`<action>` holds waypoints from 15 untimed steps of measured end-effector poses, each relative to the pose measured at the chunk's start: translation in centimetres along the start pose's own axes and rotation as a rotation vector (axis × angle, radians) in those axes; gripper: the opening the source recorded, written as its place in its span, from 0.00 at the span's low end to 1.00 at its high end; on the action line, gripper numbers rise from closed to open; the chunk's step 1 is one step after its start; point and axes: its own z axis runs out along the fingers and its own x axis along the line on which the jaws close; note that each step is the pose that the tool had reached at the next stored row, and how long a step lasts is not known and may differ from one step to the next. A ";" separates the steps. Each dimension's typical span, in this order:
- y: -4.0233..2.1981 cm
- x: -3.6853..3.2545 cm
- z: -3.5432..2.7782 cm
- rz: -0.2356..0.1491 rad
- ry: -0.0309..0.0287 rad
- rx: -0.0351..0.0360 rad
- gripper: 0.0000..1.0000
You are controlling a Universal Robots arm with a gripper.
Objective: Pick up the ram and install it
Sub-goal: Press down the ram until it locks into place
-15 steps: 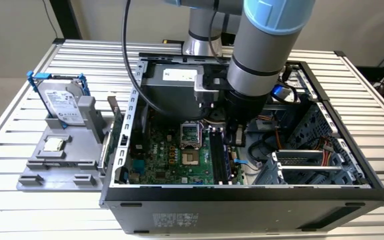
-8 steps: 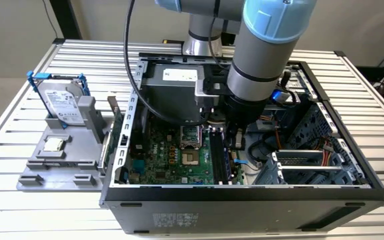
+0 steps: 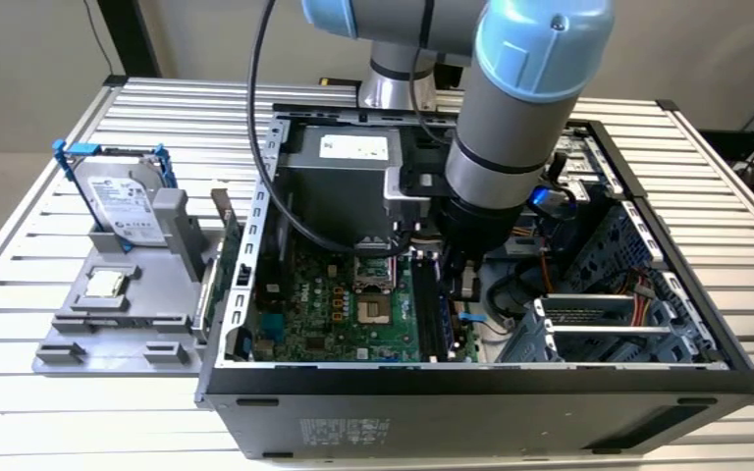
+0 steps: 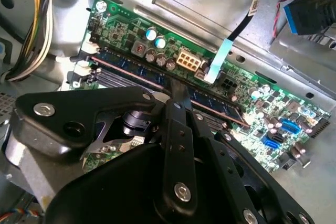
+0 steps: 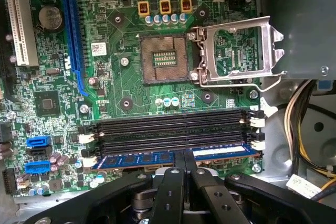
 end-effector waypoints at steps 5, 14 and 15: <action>-0.01 -0.01 0.13 0.000 -0.0011 0.0002 0.00; -0.01 -0.10 -1.75 0.000 0.0031 0.0008 0.00; -0.02 -0.11 -1.93 0.000 0.0038 0.0008 0.00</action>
